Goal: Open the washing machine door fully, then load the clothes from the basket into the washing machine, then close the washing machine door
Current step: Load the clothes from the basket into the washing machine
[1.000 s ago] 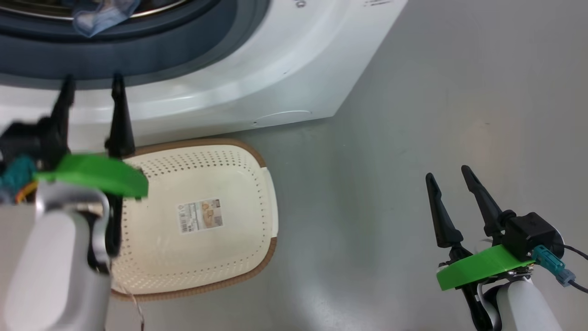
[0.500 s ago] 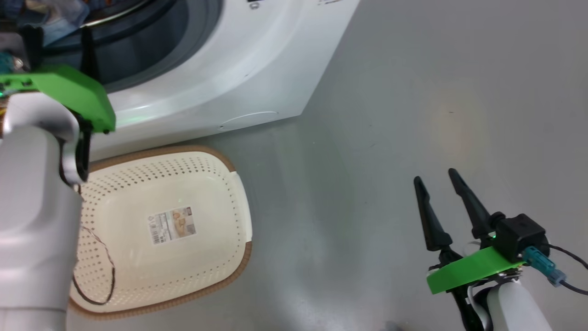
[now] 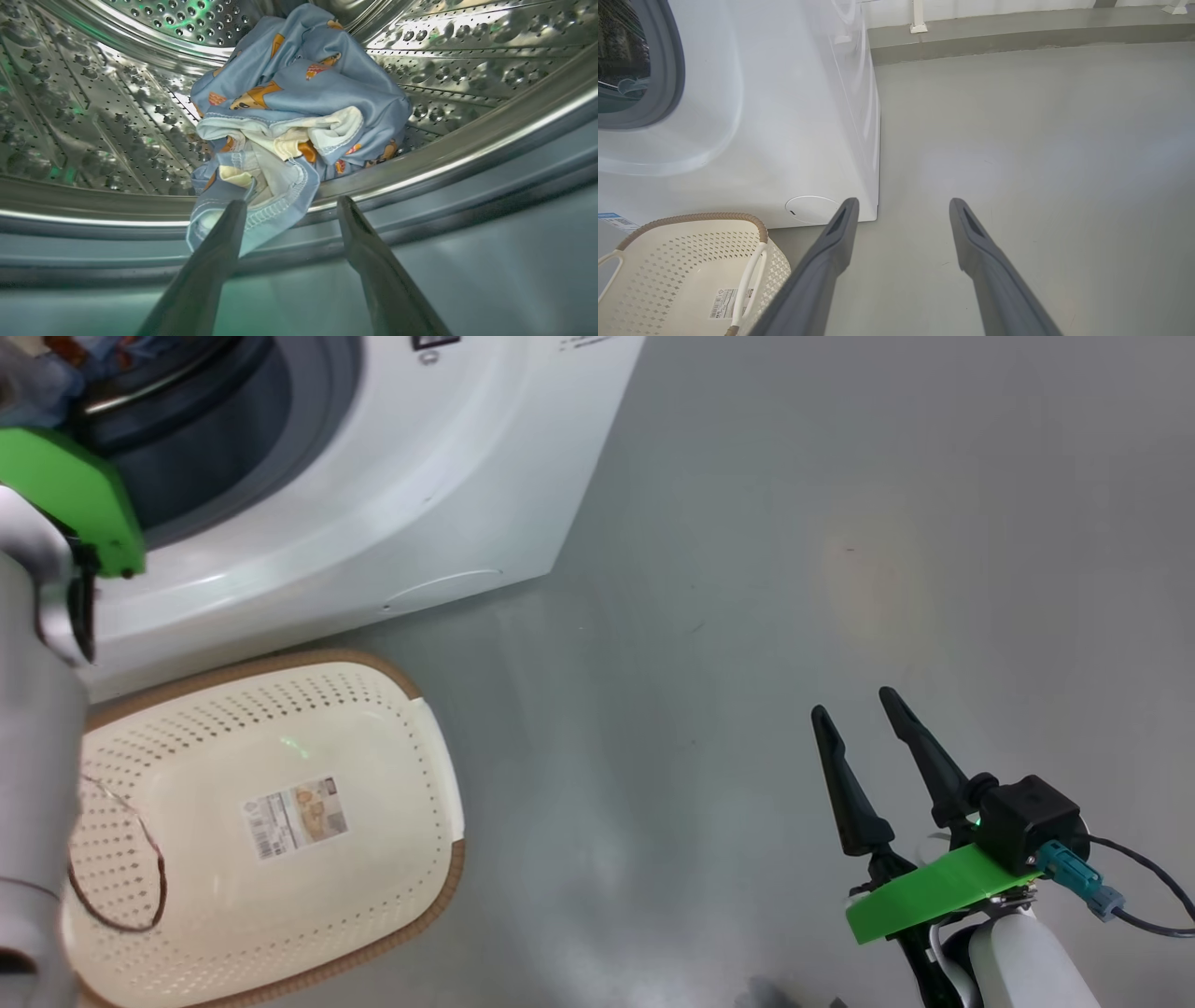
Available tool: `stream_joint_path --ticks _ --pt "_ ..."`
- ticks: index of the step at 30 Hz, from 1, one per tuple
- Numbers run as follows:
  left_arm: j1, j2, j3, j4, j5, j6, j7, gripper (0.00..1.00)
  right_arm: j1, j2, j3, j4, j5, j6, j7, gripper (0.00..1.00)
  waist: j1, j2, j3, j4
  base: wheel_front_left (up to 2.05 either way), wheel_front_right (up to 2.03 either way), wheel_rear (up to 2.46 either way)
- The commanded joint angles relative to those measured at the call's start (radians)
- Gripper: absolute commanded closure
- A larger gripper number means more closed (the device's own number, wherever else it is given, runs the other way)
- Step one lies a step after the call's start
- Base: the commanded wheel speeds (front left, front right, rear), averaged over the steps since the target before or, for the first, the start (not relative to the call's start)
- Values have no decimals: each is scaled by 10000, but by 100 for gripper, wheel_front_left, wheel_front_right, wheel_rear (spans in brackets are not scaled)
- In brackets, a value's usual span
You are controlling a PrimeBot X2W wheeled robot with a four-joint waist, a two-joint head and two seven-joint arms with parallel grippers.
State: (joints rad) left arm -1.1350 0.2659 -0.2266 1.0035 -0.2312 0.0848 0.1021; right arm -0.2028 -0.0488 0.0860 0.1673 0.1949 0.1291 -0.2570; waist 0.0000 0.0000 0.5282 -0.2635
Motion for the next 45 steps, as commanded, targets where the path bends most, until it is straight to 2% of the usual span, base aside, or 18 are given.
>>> stream_joint_path --ticks 1,18,24,29,39,42,43,44,45 --pt "-413 578 98 33 110 15 -83 0 270 -15 248 -180 118 16 -48 0 0 0 66 -147 0 0 0" --pt "-1693 1065 -386 1980 438 106 -360 0 528 -15 291 -252 103 16 -48 0 0 0 370 -556 0 0 0" --pt "-1946 1237 -554 2271 516 160 -415 0 573 -14 321 -267 124 16 -48 0 0 0 448 -644 0 0 0" --pt "-2094 1507 -658 2435 530 44 -388 0 662 -14 288 -287 90 16 -48 0 0 0 518 -700 0 0 0" --pt "-2290 1498 -906 2615 501 -94 -259 1 639 -14 200 -299 64 16 -48 0 0 0 610 -722 0 0 0" --pt "-2277 1478 -950 2654 463 -119 -182 25 626 -14 224 -303 71 16 -48 0 0 0 602 -743 0 0 0" --pt "-2277 1468 -963 2665 447 -142 -150 46 623 -14 226 -308 75 16 -48 0 0 0 607 -745 0 0 0" --pt "-2279 1457 -981 2674 436 -162 -122 56 621 -14 224 -313 81 16 -48 0 0 0 614 -744 0 0 0" --pt "-2279 1457 -981 2674 436 -162 -122 56 621 -14 224 -313 81 16 -48 0 0 0 614 -744 0 0 0"
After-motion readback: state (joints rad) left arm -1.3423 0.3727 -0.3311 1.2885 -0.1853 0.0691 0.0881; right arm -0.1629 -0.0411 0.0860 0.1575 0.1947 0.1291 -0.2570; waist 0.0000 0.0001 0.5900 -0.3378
